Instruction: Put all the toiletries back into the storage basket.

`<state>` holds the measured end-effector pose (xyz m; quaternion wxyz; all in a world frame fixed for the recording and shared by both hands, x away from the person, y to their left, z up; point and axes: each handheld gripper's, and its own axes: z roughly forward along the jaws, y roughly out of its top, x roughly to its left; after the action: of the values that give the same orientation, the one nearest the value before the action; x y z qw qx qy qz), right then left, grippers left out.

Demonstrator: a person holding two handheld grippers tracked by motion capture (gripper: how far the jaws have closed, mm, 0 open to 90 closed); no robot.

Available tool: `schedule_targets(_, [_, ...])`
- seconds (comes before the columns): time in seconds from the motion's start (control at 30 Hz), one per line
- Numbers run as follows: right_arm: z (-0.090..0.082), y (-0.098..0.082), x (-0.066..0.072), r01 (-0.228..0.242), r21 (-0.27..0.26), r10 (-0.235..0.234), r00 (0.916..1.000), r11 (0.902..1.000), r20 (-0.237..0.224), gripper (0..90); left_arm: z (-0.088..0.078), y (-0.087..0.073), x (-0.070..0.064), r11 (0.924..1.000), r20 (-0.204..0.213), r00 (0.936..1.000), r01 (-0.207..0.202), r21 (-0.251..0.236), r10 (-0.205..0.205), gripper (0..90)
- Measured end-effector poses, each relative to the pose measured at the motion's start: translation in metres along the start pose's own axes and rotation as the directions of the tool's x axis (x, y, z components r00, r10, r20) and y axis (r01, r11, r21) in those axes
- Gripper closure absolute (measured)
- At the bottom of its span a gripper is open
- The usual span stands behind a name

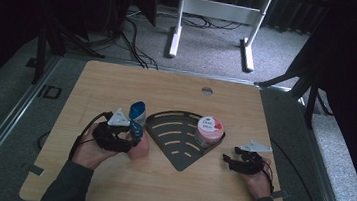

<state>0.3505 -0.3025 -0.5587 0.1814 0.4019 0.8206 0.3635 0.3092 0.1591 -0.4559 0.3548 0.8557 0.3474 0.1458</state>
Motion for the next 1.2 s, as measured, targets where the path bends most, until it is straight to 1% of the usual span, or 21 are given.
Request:
schedule_targets(0.17, [0.0, 0.0, 0.0, 0.0, 0.0, 0.0, 1.0, 1.0, 0.0, 36.9, 0.004, 0.003, 0.0, 1.0, 0.009, 0.9999, -0.005, 0.002, 0.005, 40.2])
schedule_targets(0.3, [0.0, 0.0, 0.0, 0.001, 0.0, -0.001, 1.0, 1.0, -0.001, 36.8, 0.009, 0.007, -0.001, 0.9998, 0.017, 0.9997, -0.019, 0.002, 0.019, 40.1])
schedule_targets(0.47, [0.0, 0.0, 0.0, 0.001, 0.0, -0.001, 1.0, 1.0, -0.001, 36.7, 0.012, 0.009, 0.001, 0.9999, 0.031, 0.9994, -0.014, 0.006, 0.014, 39.5])
schedule_targets(0.77, [0.0, 0.0, 0.0, 0.002, 0.001, -0.002, 1.0, 1.0, -0.002, 36.5, 0.019, 0.014, -0.001, 0.9996, 0.022, 0.9997, -0.013, 0.023, 0.013, 37.0])
schedule_targets(0.8, [0.0, 0.0, 0.0, 0.002, 0.001, -0.002, 1.0, 1.0, -0.001, 36.5, 0.021, 0.015, -0.003, 0.9995, 0.015, 0.9997, -0.019, 0.027, 0.019, 37.0])
schedule_targets(0.87, [0.0, 0.0, 0.0, 0.002, 0.001, -0.002, 1.0, 1.0, -0.002, 36.4, 0.022, 0.017, -0.004, 0.9996, 0.017, 0.9997, -0.019, 0.021, 0.019, 37.2])
schedule_targets(0.97, [0.0, 0.0, 0.0, 0.002, 0.001, -0.002, 1.0, 1.0, -0.003, 36.3, 0.024, 0.019, -0.004, 0.9996, 0.011, 0.9998, -0.014, 0.025, 0.014, 38.1])
schedule_targets(1.07, [0.0, 0.0, 0.0, 0.003, 0.001, -0.003, 1.0, 1.0, -0.003, 36.1, 0.023, 0.018, -0.003, 0.9998, -0.004, 1.0, -0.003, 0.019, 0.003, 43.8])
schedule_targets(1.17, [0.0, 0.0, 0.0, 0.003, 0.001, -0.003, 1.0, 1.0, -0.004, 36.1, 0.022, 0.018, -0.001, 0.9999, -0.001, 1.0, 0.003, 0.013, -0.003, 47.7])
schedule_targets(1.2, [0.0, 0.0, 0.0, 0.004, 0.001, -0.004, 1.0, 1.0, -0.004, 36.1, 0.02, 0.018, 0.0, 0.9999, 0.006, 0.9999, 0.013, 0.005, -0.013, 47.7])
